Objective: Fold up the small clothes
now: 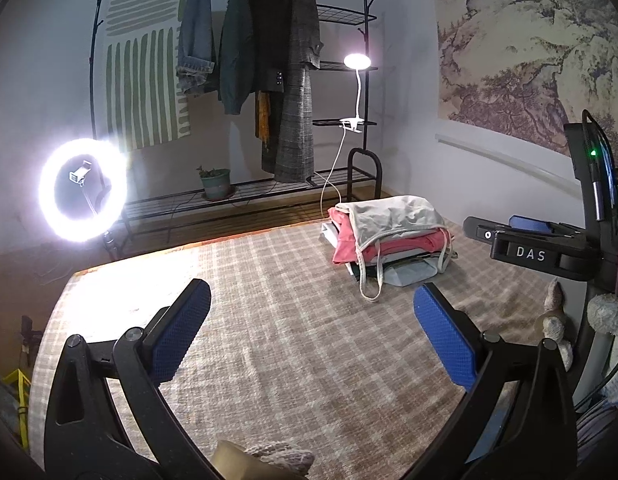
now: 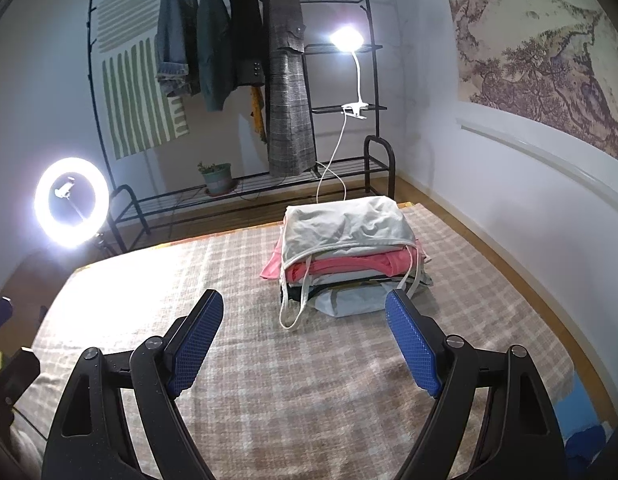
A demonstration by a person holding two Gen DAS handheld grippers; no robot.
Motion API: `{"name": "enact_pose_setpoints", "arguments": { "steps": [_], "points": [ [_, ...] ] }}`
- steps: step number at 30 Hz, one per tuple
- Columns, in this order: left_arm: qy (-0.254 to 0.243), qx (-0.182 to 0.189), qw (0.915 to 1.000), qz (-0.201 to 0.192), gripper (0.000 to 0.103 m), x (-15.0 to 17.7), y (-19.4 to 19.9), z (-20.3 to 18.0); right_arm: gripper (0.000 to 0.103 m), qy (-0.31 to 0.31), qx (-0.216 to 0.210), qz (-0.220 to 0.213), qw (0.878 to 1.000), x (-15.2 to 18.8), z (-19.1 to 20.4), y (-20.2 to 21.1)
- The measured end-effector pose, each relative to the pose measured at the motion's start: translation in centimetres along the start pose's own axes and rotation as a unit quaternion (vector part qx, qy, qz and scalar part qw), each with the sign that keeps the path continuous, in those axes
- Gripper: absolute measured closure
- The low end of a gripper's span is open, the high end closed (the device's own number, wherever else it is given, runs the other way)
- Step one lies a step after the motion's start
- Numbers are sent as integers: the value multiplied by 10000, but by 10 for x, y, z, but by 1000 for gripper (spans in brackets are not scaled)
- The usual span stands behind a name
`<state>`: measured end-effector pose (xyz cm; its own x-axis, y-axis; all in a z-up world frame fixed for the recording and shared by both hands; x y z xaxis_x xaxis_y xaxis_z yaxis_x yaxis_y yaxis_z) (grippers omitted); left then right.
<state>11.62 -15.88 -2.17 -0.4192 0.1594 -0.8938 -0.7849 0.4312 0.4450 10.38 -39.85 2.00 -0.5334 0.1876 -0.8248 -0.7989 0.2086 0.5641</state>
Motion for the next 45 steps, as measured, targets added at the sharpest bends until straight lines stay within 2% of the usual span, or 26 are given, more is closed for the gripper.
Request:
{"name": "enact_pose_setpoints", "arguments": {
  "steps": [45],
  "points": [
    [11, -4, 10000, -5, 0, 2, 1, 1, 19, -189, -65, 66, 9998, 3, -6, -5]
  ]
}}
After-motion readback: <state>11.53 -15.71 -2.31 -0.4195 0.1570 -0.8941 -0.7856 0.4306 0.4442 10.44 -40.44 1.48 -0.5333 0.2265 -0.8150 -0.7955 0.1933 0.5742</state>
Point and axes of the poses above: each gripper's, at about its wrist camera, not at the fingertips, and y roughly against the way its jaws point, z to its left, x to its underside, the point moved 2 cm from there along -y, roughly the way its jaws point, and after that the axes turned 4 degrees about y, right-handed, at the moved point
